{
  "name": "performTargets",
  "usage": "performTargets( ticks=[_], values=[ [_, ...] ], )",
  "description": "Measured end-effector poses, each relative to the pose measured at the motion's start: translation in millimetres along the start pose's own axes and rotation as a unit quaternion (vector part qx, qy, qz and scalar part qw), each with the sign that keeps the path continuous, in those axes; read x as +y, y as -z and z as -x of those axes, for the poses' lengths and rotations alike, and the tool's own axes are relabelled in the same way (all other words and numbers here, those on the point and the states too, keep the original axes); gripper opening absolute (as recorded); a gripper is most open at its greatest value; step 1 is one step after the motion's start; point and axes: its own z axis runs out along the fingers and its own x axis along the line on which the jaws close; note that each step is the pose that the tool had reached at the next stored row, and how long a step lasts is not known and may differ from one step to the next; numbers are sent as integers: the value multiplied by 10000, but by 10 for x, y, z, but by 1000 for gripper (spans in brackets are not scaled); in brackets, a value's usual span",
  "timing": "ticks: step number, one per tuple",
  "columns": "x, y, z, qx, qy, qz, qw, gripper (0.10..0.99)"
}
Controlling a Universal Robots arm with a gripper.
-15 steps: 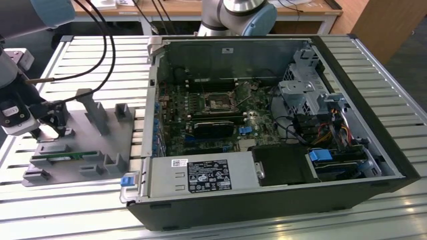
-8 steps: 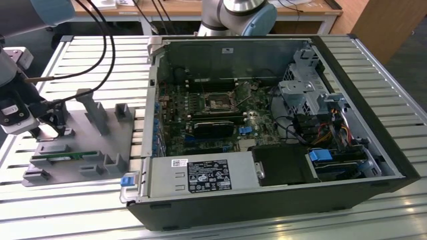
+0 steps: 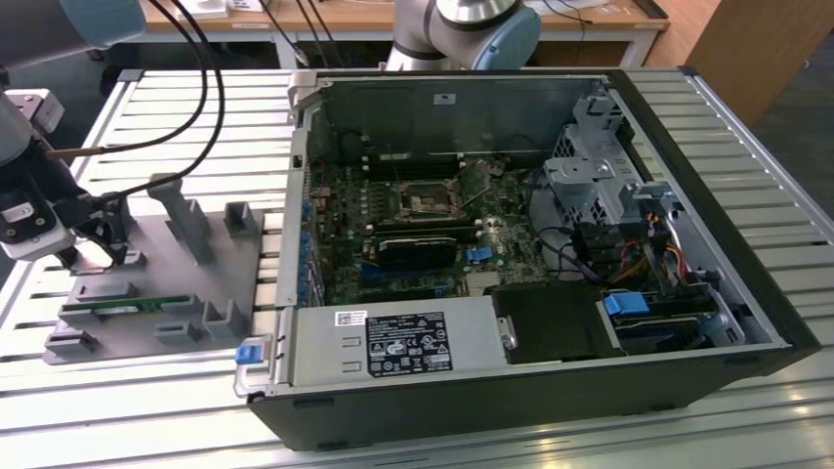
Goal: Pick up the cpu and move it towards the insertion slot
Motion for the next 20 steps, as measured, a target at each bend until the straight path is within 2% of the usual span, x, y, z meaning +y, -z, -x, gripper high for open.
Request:
performTargets(
  ticks=[20],
  values=[
    [14, 61, 0, 0, 0, 0, 10000, 545]
  ],
)
